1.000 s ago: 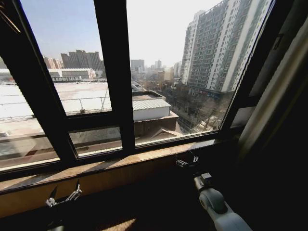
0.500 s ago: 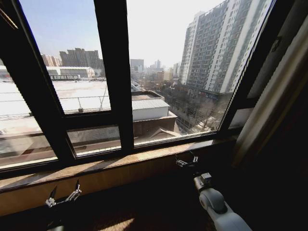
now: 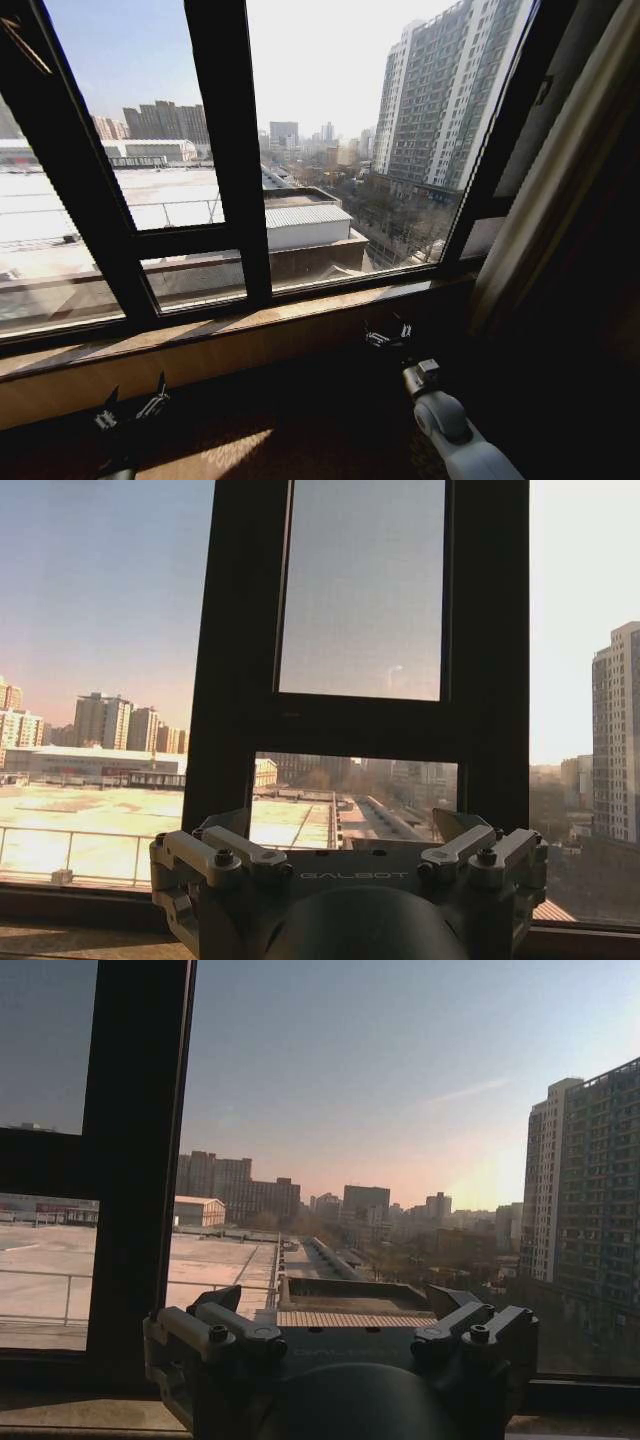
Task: Open the curtains by pulling them apart, changing their state from closed to fully open.
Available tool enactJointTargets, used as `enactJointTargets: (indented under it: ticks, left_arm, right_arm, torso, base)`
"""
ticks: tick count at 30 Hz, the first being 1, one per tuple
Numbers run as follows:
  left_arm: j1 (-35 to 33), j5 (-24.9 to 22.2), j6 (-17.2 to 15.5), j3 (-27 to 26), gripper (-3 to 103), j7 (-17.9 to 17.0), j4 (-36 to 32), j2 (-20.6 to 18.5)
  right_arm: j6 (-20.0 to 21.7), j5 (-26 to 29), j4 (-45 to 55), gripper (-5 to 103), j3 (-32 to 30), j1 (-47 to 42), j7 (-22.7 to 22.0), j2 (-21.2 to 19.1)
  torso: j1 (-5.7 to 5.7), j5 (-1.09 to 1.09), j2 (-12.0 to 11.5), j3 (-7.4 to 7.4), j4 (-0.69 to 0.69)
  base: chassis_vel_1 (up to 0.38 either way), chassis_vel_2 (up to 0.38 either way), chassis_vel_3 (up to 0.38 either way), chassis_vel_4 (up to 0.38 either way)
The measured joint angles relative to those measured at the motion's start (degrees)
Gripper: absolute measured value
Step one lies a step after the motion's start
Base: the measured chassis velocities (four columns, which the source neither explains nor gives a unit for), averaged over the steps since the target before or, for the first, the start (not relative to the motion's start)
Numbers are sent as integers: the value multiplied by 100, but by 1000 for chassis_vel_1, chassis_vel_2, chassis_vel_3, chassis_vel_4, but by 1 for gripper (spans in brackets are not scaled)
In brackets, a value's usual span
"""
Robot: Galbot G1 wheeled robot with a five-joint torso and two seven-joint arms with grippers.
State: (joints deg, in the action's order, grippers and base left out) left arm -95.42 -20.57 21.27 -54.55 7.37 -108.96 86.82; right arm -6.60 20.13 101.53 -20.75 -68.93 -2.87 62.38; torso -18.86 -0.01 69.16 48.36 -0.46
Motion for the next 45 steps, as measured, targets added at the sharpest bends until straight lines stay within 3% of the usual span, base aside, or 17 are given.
enactJointTargets:
  ticks: [14, 45]
  left_arm:
    - [-2, 0, 0, -1, 100, 4, 0, 0]
    - [0, 0, 0, -1, 100, 8, 0, 0]
  right_arm:
    - [0, 0, 0, 100, 0, -1, 0, 0]
    - [0, 0, 0, 100, -1, 0, 0, 0]
  torso:
    - [4, -2, 4, -2, -1]
    - [-2, -4, -1, 1, 1]
  base:
    - [188, -232, -206, 231]
    - [-62, -66, 68, 65]
